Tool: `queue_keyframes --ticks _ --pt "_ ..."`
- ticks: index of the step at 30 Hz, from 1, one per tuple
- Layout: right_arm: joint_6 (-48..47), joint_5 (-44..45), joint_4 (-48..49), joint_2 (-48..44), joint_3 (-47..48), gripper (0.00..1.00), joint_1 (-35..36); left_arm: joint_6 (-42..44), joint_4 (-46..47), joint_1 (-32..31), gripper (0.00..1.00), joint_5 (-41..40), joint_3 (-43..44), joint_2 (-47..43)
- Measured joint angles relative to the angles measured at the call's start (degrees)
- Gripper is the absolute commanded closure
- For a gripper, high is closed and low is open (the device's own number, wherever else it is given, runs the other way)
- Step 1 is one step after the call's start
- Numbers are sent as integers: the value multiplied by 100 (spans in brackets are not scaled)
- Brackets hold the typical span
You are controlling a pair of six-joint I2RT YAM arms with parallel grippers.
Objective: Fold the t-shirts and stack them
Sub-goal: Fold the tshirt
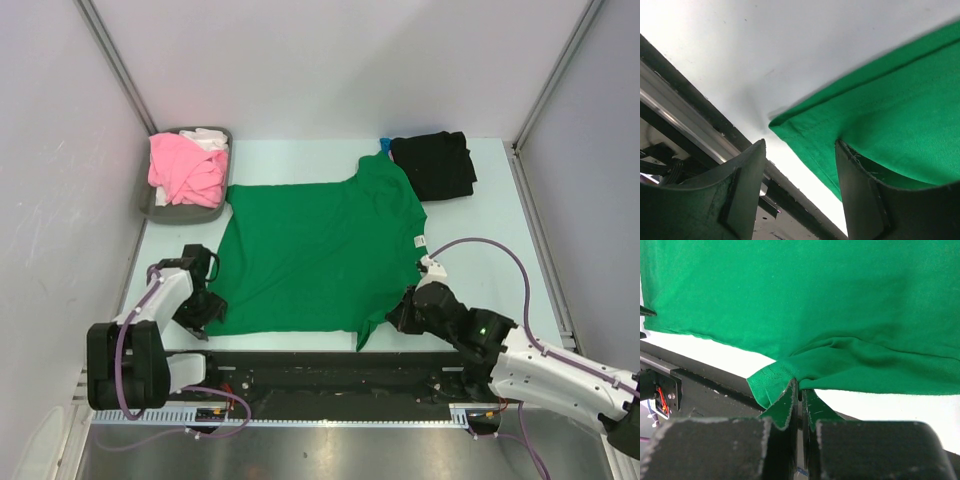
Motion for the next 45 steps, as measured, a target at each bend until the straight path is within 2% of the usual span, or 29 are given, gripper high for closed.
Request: queue_keyframes --ticks 7,10,11,13,18,26,31,39,45 --pt "7 -42 -7 -90 -63 100 -13 -39 24 179 38 -9 31 179" --pt "7 -44 -13 -146 -68 100 -24 -61 57 221 55 61 66 297" --pt "9 -46 -20 -162 -70 100 -35 -81 87 232 65 105 79 354" --pt "26 -48 -39 -179 -68 100 -55 -116 186 262 78 221 107 461" --pt "50 -63 -157 -295 -70 100 -140 -133 404 304 100 409 116 459" --pt "52 -81 -339 -437 -66 100 -251 -125 463 345 100 461 79 361" --pt "24 13 -608 -503 162 100 -251 -31 476 396 100 162 -22 -127" --pt "-304 542 -1095 -688 1178 100 -350 413 476 424 100 363 313 -1266" --pt "-511 1019 -1541 -787 1904 100 -442 793 605 428 100 643 610 -1541"
